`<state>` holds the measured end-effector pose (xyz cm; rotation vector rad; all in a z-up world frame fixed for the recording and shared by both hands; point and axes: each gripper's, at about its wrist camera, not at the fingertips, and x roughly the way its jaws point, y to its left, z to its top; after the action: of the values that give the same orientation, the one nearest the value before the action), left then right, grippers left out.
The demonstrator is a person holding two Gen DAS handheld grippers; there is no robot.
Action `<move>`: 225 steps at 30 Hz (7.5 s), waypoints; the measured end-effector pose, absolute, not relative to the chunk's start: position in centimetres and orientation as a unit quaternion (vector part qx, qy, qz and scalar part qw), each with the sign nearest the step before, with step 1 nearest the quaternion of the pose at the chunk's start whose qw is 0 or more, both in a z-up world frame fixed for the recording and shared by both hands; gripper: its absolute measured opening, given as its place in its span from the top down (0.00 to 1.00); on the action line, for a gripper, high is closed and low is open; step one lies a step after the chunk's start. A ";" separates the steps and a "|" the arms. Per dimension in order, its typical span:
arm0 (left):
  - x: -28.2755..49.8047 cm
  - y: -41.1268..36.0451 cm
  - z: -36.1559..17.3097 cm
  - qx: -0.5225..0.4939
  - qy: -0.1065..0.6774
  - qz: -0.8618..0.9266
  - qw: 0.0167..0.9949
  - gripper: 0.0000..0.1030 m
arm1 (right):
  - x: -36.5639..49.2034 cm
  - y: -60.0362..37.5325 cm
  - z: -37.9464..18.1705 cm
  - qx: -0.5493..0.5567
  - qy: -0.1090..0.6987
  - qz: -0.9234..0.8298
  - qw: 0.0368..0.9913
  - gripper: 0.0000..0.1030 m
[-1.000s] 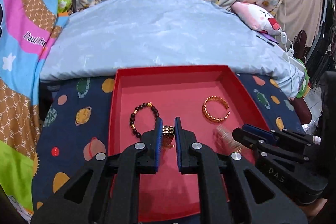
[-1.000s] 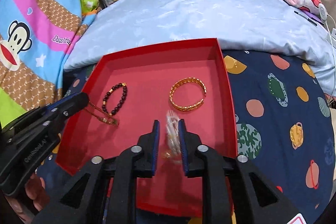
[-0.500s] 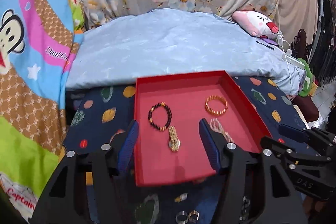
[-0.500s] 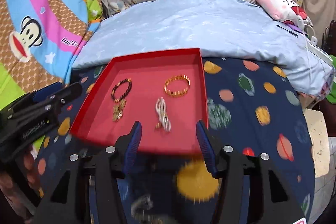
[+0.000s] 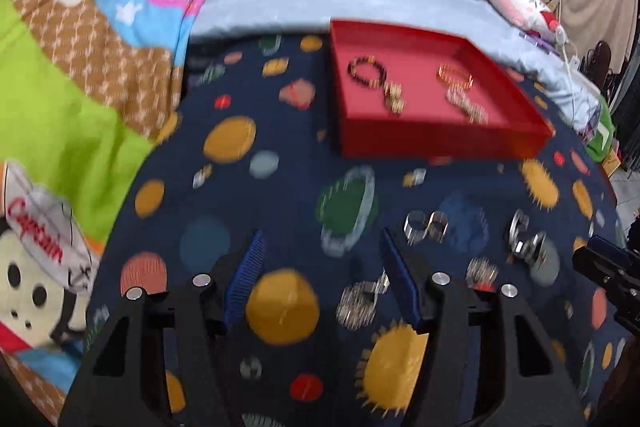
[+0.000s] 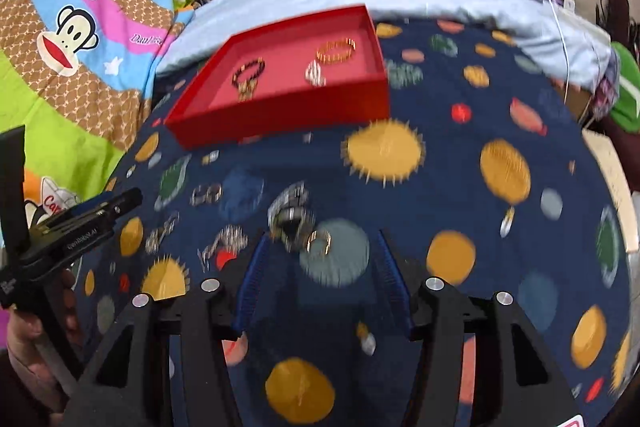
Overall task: Organize jewelry
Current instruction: 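Grasp the silver heart-shaped ring with the right tool while the left tool reaches toward the earrings, then grasp a small silver earring with the left tool while the right tool holds the ring, then carry the held earring and silver watch with both tools over the red tray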
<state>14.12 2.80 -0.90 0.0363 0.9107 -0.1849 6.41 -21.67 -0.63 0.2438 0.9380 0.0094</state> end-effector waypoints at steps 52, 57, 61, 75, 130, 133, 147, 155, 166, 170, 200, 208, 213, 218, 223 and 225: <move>12.6 2.3 -4.0 0.009 0.462 -0.117 0.879 0.44 | 8.4 -19.7 -1.4 0.126 0.444 0.022 0.887 0.71; 12.9 1.6 -3.9 0.010 0.459 -0.129 0.879 0.56 | 8.1 -20.1 -0.7 0.132 0.439 0.022 0.889 0.81; 12.9 0.9 -3.8 0.011 0.460 -0.144 0.876 0.73 | 8.0 -20.5 -0.5 0.138 0.439 0.025 0.888 0.97; 12.3 0.2 -3.3 -0.009 0.462 -0.174 0.870 0.98 | 7.8 -20.2 -1.6 0.132 0.451 0.037 0.882 0.74; 20.0 -2.3 7.7 -0.006 0.362 -0.209 0.908 0.98 | 13.5 -20.2 2.0 0.056 0.430 0.057 0.899 0.73; 19.5 -2.3 6.6 -0.009 0.375 -0.210 0.903 0.98 | 12.7 -20.5 -0.9 0.066 0.449 0.036 0.891 0.71; 18.2 -2.1 4.1 -0.014 0.404 -0.207 0.891 0.98 | 13.8 -21.2 -3.0 0.089 0.460 0.015 0.883 0.91; 18.4 -1.9 4.0 -0.016 0.404 -0.207 0.891 0.98 | 13.1 -21.7 -0.5 0.105 0.432 0.020 0.896 0.93; 19.3 -2.0 6.0 -0.016 0.383 -0.209 0.899 0.98 | 14.0 -21.5 4.3 0.087 0.388 0.032 0.917 0.97; 19.4 -2.2 6.3 -0.014 0.379 -0.211 0.901 0.98 | 14.2 -21.5 4.1 0.081 0.390 0.032 0.917 1.00; 19.2 -2.0 4.1 -0.012 0.404 -0.205 0.892 0.97 | 14.2 -19.2 -3.8 0.114 0.471 0.051 0.873 0.70; 19.7 -1.4 4.0 -0.013 0.405 -0.204 0.891 0.97 | 13.8 -20.5 -1.9 0.104 0.445 0.019 0.889 0.55; 19.7 -1.4 3.9 -0.016 0.405 -0.207 0.890 0.97 | 14.6 -21.5 -2.1 0.078 0.446 0.016 0.891 0.47; 19.6 -1.6 3.7 -0.014 0.408 -0.207 0.889 0.97 | 16.1 -21.3 -2.9 0.056 0.451 0.044 0.890 0.47; 19.6 -1.6 3.5 -0.014 0.411 -0.204 0.889 0.97 | 16.9 -21.0 -3.8 0.042 0.462 0.053 0.884 0.77; 19.7 -1.6 3.5 -0.014 0.411 -0.203 0.889 0.97 | 16.8 -21.3 -3.8 0.049 0.467 0.056 0.881 0.88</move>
<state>19.66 -1.62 3.50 -0.0291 0.8537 -0.4220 16.78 -21.25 -3.82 0.1027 0.9720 0.1159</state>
